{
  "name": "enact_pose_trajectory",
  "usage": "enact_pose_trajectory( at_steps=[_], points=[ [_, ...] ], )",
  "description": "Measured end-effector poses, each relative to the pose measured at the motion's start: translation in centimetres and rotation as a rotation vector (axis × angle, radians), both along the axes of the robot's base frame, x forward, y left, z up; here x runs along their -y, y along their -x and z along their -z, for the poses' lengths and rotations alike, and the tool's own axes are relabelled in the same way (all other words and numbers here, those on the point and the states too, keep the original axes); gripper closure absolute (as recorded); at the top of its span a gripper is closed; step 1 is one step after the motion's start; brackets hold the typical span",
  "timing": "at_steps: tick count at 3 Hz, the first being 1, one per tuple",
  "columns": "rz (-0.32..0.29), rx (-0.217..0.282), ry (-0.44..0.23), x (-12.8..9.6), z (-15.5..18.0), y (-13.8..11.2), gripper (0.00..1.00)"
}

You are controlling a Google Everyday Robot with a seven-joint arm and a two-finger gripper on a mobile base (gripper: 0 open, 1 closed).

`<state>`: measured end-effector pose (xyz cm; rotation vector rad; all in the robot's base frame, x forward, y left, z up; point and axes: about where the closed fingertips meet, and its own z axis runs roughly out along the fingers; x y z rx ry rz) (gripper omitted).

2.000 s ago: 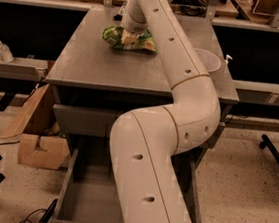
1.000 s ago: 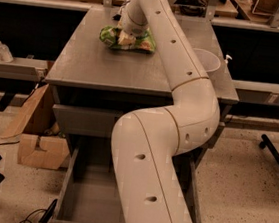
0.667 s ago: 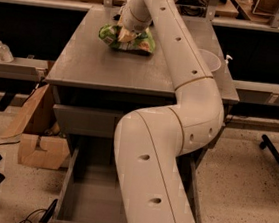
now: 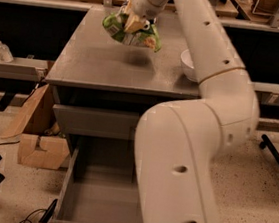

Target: Place green rice chip bag into middle drawer

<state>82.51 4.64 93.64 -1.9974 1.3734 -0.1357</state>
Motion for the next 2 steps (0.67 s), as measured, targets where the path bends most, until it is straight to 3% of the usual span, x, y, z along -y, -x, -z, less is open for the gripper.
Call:
enact_pose_trajectory(
  at_steps=[1, 2],
  points=[
    [0.064, 0.111, -0.125, 4.0, -7.6, 2.7, 1.00],
    [0.108, 0.259, -0.269, 7.9, -16.7, 8.4, 1.00]
  ],
)
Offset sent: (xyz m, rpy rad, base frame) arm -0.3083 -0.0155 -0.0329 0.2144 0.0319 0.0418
